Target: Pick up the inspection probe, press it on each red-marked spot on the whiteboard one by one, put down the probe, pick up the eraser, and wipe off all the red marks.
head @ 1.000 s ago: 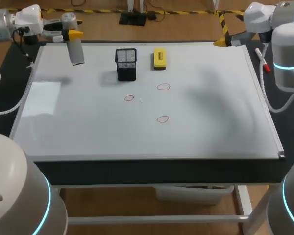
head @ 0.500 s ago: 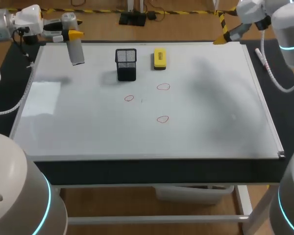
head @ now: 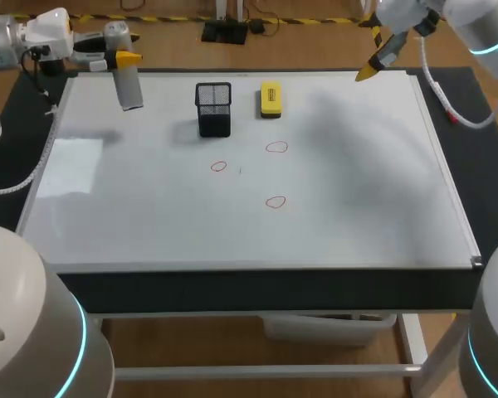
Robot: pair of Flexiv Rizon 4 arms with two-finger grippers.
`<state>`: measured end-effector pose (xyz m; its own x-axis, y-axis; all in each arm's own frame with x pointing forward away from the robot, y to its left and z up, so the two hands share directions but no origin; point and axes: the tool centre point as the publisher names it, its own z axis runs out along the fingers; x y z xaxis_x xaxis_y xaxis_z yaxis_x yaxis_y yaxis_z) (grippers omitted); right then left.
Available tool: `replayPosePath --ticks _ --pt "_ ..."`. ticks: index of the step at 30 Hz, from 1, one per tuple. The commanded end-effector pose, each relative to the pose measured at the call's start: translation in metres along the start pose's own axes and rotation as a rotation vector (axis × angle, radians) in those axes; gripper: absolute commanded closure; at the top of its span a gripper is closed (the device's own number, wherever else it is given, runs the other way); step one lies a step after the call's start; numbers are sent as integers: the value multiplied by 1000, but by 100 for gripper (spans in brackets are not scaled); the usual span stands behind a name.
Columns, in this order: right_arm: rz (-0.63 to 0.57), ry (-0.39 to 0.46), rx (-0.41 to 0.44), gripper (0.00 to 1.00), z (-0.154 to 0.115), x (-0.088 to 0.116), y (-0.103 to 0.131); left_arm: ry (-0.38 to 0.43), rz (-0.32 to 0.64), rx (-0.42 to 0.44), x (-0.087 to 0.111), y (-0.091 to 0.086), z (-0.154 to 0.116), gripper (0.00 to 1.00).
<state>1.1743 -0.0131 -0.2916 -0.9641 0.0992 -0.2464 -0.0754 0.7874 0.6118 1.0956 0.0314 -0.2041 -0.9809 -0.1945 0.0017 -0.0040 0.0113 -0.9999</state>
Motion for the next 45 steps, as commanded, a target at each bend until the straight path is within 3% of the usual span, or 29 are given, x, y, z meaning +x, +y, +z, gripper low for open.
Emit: replayPosePath --ticks 1,11,29,34,45 --pt "-56 301 54 0 12 -6 6 4 0 1 -1 -1 0 100" --pt "-241 447 135 0 33 -5 12 4 0 1 -1 -1 0 100" --pt "-593 632 394 0 62 -3 15 4 0 1 -1 -1 0 100" --pt "-760 689 502 0 65 2 13 4 0 1 -1 -1 0 100" --pt "-765 685 505 0 65 2 13 4 0 1 -1 -1 0 100"
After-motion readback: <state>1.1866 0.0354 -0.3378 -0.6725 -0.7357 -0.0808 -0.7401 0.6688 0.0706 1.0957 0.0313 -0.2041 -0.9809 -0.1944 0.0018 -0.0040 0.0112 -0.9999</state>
